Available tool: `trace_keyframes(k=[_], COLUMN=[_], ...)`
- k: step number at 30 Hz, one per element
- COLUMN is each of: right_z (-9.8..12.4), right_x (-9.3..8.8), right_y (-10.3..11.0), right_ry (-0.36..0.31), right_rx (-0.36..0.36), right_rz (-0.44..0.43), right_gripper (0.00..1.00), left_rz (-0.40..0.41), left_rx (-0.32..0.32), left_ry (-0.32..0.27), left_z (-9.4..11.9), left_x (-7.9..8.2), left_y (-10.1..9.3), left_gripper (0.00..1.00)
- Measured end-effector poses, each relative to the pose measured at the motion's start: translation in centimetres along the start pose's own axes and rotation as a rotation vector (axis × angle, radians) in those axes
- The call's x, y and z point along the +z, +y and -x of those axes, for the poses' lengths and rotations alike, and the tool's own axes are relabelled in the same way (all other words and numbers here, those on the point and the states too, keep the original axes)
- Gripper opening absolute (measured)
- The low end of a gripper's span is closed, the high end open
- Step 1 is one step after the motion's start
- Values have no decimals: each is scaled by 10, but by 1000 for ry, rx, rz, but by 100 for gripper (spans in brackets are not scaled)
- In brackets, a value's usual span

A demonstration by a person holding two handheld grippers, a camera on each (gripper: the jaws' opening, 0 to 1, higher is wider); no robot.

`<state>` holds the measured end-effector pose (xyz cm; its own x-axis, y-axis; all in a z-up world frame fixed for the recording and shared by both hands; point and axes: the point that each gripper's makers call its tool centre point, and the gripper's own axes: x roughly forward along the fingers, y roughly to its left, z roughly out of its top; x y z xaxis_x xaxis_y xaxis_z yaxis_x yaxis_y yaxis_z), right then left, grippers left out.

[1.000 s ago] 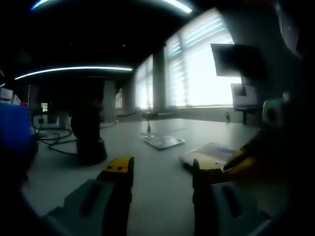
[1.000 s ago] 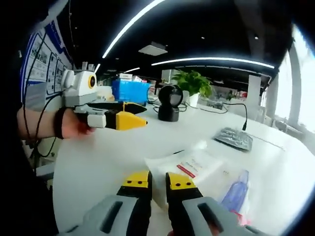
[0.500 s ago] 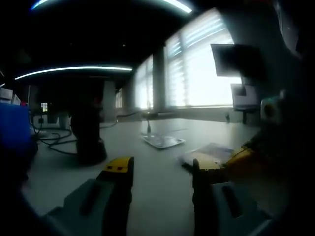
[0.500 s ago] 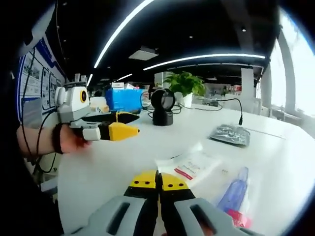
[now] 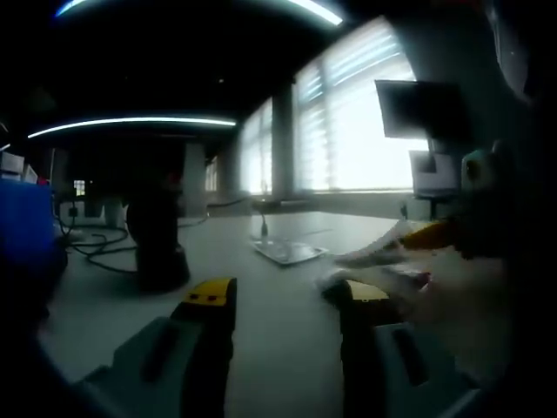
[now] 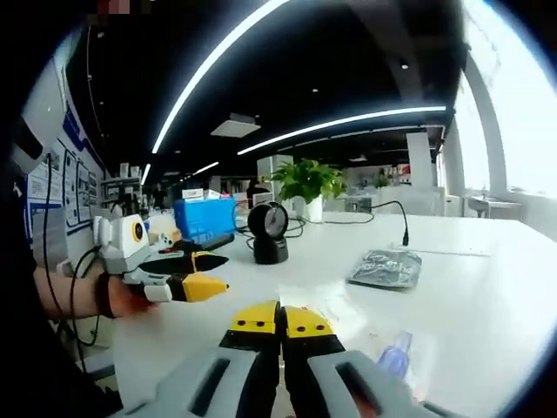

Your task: Clip sheet goods on table flip sheet goods clip sheet goods scan sheet goods put sheet goods back to table

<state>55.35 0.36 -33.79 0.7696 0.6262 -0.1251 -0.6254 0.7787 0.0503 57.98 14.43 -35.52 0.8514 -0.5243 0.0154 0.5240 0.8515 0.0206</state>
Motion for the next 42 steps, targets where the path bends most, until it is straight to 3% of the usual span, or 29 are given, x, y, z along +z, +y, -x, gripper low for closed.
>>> trace_keyframes(k=[19,27,38,42], right_z=[13,27,33,32], right_x=[59,85,97,100], right_y=[-63,-102,-127,-139], right_ry=[-155,-280,-354,-398], right_rx=[-124,-157,-211,-234], right_rz=[-154,-354,-437,-529], right_gripper=[0,0,0,0], left_rz=[1,3,4,6], left_rx=[1,0,-1,0], left_ry=[-3,-3,-2,-4], left_z=[0,0,0,0], left_x=[1,1,0,0], left_y=[0,0,1,2], left_gripper=[41,41,41,41])
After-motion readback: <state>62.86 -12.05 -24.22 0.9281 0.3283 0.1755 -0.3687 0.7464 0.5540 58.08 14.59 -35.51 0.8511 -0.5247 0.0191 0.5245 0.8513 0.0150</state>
